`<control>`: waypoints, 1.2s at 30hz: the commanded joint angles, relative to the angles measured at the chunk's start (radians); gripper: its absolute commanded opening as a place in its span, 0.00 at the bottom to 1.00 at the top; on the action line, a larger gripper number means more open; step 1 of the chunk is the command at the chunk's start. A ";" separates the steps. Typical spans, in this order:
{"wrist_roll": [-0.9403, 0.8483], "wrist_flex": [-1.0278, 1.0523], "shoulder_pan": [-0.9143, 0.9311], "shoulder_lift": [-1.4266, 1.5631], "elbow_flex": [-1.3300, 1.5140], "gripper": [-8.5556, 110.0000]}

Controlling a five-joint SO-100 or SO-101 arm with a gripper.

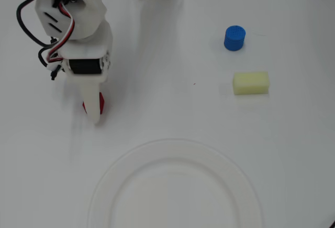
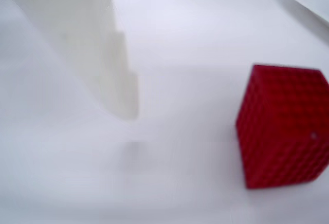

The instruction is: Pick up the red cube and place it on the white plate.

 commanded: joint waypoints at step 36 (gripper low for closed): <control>-0.084 -0.084 0.003 0.262 -0.110 0.07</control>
